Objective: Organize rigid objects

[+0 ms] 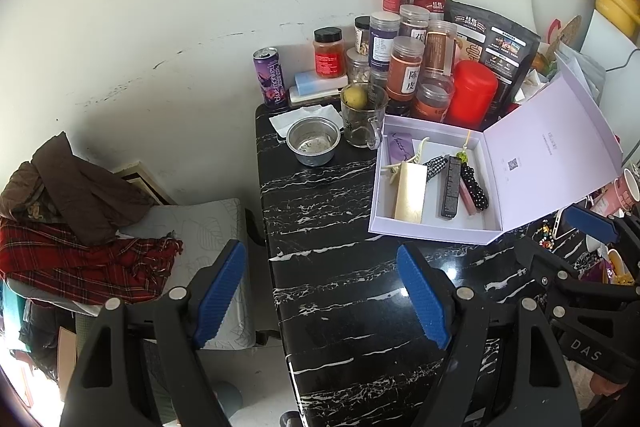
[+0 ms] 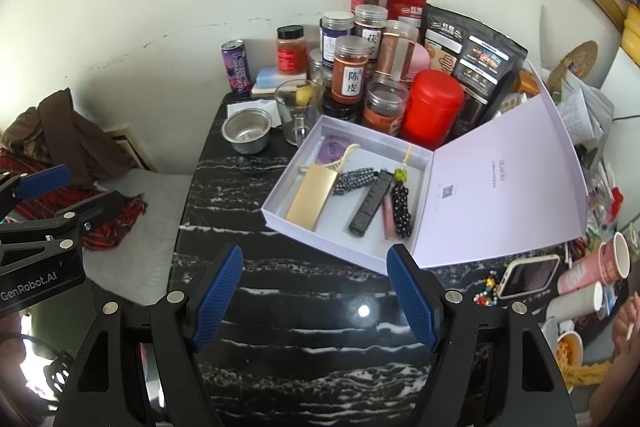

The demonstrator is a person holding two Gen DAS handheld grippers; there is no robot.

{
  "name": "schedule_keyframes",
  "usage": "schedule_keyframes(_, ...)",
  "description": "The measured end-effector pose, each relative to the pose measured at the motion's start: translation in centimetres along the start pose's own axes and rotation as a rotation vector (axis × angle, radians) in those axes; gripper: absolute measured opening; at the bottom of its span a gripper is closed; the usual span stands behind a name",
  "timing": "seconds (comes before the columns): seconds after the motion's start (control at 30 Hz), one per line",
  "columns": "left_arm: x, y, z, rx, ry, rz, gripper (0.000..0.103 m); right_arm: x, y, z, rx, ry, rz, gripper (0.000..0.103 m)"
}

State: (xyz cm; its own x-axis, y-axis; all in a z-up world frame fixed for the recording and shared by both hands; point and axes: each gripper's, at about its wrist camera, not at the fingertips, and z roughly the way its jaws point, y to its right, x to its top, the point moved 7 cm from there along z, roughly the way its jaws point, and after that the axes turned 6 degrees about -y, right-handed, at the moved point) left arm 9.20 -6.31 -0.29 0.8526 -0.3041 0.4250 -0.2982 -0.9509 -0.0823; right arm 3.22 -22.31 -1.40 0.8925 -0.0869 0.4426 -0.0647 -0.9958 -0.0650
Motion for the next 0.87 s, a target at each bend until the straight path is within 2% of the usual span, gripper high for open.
schedule_keyframes(0.87, -0.38, 0.60, 0.58, -0.008, -0.010, 0.015, 0.078, -0.44, 0.35, 0.28, -0.006, -0.008, 0.002, 0.075)
